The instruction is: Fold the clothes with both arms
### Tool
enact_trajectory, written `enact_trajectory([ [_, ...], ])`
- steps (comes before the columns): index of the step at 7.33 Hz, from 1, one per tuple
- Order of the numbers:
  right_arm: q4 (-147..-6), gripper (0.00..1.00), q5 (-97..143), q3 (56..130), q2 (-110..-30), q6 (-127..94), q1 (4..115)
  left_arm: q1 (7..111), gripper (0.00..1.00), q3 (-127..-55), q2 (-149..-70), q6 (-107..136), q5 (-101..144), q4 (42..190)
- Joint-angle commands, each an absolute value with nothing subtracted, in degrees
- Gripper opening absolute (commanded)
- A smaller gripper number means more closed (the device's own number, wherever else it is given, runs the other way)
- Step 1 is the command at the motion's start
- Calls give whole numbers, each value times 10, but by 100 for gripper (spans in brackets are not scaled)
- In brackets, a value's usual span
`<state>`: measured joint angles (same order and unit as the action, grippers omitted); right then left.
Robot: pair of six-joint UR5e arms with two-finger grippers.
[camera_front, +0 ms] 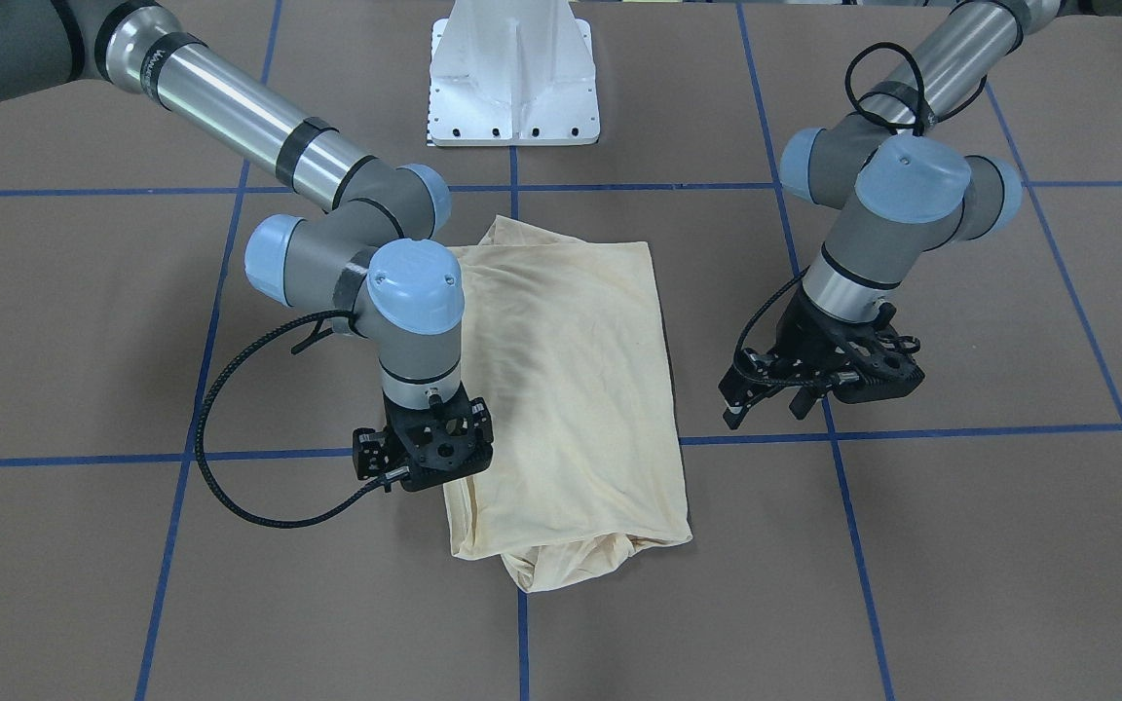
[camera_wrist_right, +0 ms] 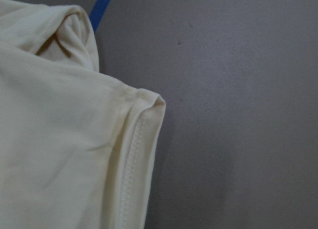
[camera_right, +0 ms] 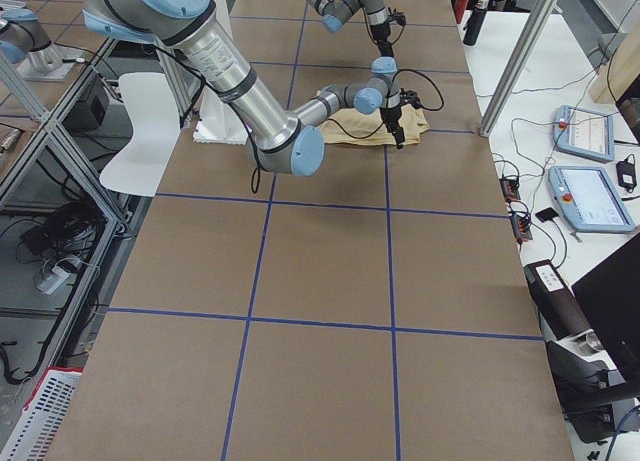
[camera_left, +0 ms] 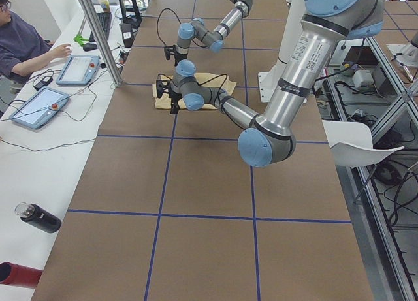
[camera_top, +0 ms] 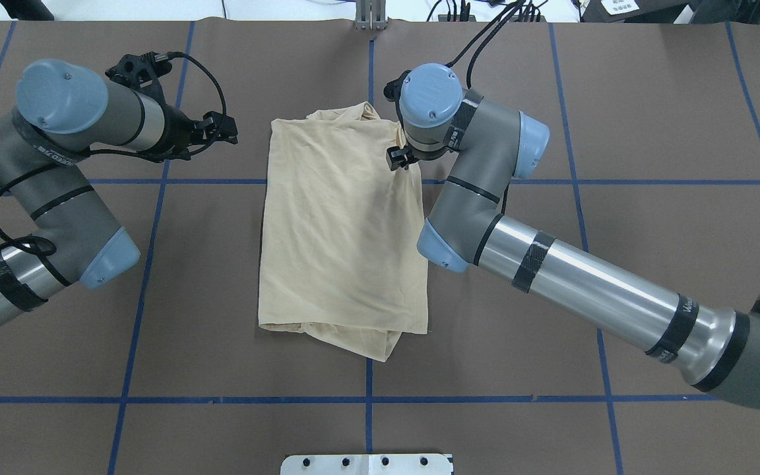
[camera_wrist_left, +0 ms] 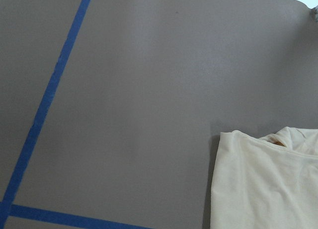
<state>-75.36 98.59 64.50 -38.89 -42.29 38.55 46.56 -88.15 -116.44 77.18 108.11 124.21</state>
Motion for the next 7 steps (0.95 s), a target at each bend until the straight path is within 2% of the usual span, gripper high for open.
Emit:
enact_trajectory([
  [1,-754,100,997,647,-401,-403,403,465,99,-880,-1165,773,1081,1243],
  [4,-757,100,1053,667,-400,-406,417,464,99,-885,-1165,772,1086,1244],
  [5,-765,100,1088,698,-406,-419,417,462,99,-893,-1164,779,1129,1245],
  [7,-776,100,1119,798,-473,-495,413,447,99,-966,-1143,880,1146,1245],
])
